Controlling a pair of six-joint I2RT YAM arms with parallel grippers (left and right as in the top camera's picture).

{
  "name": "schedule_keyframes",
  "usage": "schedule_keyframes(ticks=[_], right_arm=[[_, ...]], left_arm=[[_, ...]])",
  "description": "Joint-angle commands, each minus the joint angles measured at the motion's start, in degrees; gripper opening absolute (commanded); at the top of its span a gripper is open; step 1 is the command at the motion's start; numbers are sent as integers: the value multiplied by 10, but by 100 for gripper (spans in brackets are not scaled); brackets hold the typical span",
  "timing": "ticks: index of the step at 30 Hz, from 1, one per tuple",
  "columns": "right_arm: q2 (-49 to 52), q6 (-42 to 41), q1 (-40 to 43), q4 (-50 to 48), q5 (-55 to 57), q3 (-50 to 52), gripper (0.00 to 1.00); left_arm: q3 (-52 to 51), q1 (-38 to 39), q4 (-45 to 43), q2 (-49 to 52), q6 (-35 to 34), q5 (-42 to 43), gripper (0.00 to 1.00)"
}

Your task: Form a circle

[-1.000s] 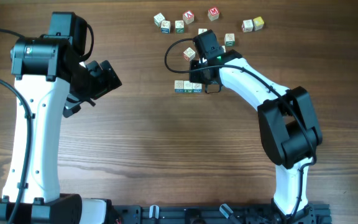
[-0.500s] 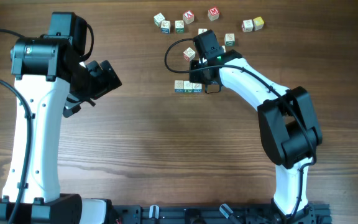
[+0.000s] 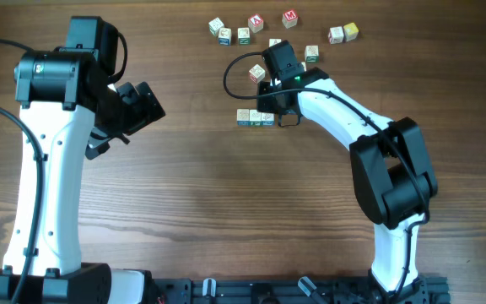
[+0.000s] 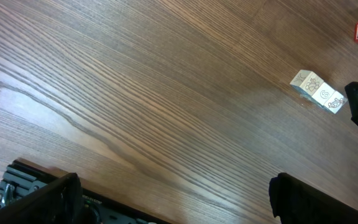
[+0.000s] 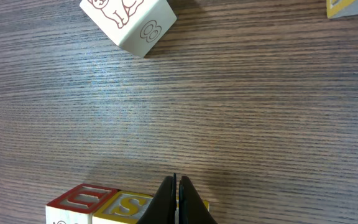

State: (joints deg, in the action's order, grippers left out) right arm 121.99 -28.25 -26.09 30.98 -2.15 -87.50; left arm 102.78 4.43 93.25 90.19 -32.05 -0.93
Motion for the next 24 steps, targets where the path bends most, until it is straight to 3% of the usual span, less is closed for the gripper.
schedule_keyframes(ticks=[1,24], right_arm=[[5,-4,0,6,-9,-14,5],[5,-9,-2,13,-9,-14,5]], left_arm=[[-2,0,0,-4,-4,3,100],[-2,0,0,-4,-4,3,100]])
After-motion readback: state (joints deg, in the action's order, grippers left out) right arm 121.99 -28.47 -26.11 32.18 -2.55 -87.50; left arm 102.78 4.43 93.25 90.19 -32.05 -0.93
